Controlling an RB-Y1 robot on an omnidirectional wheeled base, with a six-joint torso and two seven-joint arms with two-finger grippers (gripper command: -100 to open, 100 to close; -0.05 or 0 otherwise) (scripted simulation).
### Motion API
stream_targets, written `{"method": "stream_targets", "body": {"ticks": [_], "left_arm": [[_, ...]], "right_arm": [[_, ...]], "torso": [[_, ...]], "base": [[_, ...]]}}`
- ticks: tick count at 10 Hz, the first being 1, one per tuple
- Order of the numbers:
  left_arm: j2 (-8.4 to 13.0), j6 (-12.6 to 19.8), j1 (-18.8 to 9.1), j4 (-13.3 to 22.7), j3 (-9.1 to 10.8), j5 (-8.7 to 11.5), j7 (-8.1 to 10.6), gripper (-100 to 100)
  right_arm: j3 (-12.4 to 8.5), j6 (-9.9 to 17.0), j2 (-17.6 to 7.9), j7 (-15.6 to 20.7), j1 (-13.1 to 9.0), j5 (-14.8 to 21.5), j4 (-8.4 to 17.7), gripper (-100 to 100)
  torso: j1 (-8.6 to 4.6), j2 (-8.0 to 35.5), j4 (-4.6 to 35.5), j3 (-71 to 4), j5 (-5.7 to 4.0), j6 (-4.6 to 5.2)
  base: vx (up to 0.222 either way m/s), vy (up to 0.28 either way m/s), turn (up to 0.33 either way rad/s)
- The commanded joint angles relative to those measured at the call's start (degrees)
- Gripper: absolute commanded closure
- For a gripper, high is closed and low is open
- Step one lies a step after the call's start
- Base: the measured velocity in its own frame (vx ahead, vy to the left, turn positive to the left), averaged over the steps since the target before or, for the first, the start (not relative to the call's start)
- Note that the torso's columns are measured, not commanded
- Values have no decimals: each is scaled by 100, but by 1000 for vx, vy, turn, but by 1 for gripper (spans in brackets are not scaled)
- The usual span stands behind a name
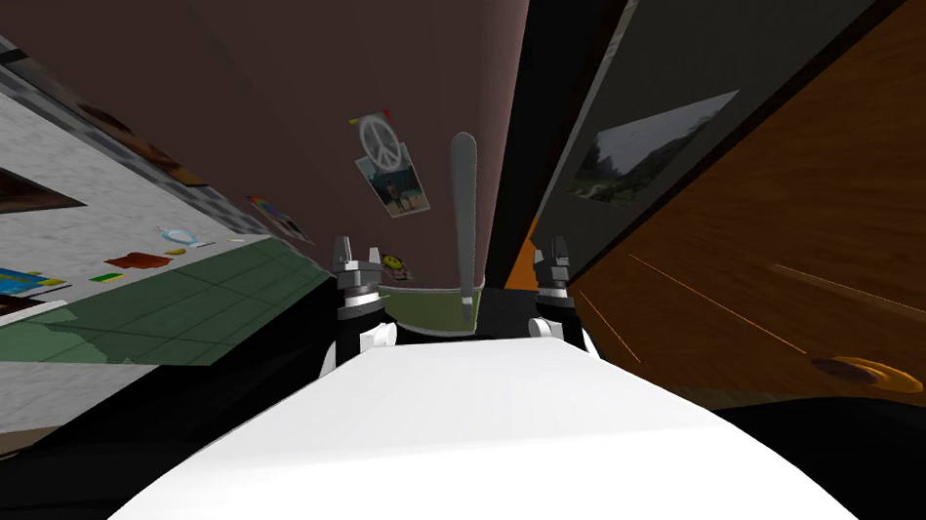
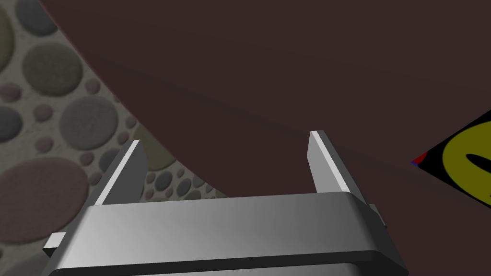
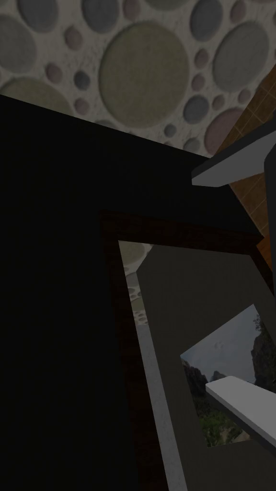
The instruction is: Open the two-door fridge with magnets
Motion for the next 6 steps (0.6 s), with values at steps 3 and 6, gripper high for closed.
{"method": "stream_targets", "body": {"ticks": [3, 6], "left_arm": [[0, 0, 0, -1, 0, 0, 0, 0], [0, 0, 0, -1, 0, 0, 0, 0]], "right_arm": [[0, 0, 0, 0, 0, 0, -1, 0], [0, 0, 0, 0, 0, 0, -1, 0]], "torso": [[0, 1003, 1006, -2014, 0, 0], [0, 2269, 2268, -4536, 0, 0]], "base": [[0, 0, 0], [0, 0, 0]]}}
